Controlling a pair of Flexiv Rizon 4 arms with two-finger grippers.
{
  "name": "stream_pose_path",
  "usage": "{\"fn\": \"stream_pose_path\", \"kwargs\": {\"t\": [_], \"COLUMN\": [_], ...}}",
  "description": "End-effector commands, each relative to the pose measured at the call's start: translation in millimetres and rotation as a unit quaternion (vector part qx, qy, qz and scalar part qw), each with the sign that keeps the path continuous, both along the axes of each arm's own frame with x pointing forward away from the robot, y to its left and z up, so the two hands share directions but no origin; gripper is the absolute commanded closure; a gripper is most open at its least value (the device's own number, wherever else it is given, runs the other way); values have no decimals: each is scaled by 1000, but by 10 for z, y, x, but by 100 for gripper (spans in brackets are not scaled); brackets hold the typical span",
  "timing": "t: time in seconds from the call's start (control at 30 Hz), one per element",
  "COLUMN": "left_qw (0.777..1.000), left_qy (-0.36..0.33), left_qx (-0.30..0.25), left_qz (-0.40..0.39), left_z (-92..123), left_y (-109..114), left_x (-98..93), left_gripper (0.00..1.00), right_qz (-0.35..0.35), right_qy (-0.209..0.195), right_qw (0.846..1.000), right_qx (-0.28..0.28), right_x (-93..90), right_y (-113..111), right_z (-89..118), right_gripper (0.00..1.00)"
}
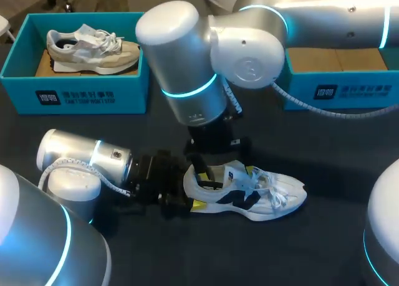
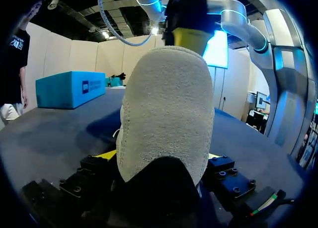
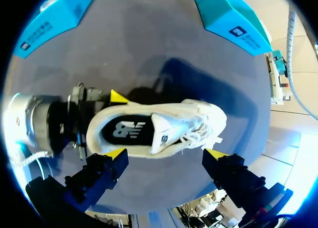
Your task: Take the shoe out of the shoebox, open the shoe tongue, remove and reinsert the insole, then place the shoe into the shoebox
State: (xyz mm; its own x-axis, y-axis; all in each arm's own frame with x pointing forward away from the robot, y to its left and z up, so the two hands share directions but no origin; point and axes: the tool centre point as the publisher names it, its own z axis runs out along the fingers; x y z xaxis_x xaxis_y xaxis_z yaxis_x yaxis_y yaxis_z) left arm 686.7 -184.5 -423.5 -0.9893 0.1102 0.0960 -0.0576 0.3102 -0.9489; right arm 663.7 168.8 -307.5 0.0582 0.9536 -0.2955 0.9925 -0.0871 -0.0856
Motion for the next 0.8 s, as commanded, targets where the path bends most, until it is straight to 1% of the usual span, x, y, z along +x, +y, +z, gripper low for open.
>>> {"fn": "stream_pose_path", "kwargs": {"t": [0.03, 0.3, 0.53, 0.8], "left_qw": [1000, 1000, 1000, 1000], "left_qy": [0, 0, 0, 0], "left_qx": [1, 1, 1, 1], "left_qz": [0, 0, 0, 0], "left_z": [-11, -11, -11, -11], "left_y": [-5, -5, -5, -5], "left_x": [10, 10, 10, 10], "left_gripper": [100, 100, 100, 100], "right_qz": [-14, -33, -41, -51], "right_qy": [-8, -17, -16, -15], "right_qw": [999, 998, 998, 997], "right_qx": [-32, -51, -51, -55], "right_x": [-6, 22, 59, 80], "right_y": [53, -32, -149, -201], "right_z": [-83, -181, -294, -313], "right_gripper": [0, 0, 0, 0]}}
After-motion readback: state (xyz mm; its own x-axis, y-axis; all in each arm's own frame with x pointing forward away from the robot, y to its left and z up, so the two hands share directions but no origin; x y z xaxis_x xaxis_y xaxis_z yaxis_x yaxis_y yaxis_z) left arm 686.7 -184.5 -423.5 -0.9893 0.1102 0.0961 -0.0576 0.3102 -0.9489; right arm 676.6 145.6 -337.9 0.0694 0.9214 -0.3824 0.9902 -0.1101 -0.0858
